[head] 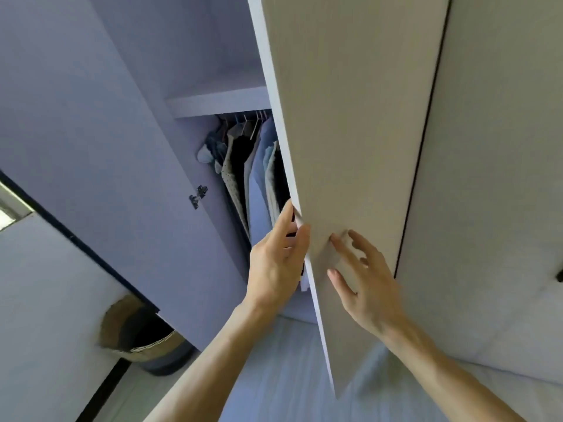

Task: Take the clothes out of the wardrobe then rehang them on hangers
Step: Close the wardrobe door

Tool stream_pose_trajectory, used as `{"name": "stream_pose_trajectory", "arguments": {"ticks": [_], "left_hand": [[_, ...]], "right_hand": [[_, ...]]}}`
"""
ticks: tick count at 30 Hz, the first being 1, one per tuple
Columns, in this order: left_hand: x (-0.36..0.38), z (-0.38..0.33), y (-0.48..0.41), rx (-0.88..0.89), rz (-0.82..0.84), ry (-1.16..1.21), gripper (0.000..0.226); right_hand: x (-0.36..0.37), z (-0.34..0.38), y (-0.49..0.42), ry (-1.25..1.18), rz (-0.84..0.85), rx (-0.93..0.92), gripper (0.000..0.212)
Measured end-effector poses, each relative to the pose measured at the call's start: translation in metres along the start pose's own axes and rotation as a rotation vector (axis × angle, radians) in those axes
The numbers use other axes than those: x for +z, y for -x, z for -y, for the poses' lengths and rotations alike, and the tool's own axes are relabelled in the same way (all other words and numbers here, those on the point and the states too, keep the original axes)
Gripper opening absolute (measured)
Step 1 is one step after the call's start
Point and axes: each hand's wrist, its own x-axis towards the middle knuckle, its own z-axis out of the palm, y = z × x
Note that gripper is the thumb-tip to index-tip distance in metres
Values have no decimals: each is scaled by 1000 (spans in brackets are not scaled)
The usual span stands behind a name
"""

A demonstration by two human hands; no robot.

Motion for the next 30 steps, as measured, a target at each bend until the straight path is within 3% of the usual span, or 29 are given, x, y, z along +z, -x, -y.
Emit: {"name": "stream_pose_trajectory", "arguments": {"ticks": [6,11,14,17,21,25,30], "left_hand": [[-25,48,-70,-215,-91,94,32],[-36,89,-146,-273,-53,63,38],[-32,115,-182,-350,-16,24,26],[-22,141,-210,-416,-10,162,20],[-8,154,-238,-454,-40,258,31],[6,158,-265,-466,-13,177,45],[23,168,-295,-492,-19,138,46]], "right_hand": [[27,2,-130,161,-112,-272,59],[29,20,-243,384,-183,-402,59],[29,24,-299,516,-248,-501,58],[39,12,-336,608,-311,-583,58],[56,-16,-361,676,-342,-583,56],[67,-31,-379,757,-389,-560,57],[73,-40,-393,785,-417,-537,57]]}}
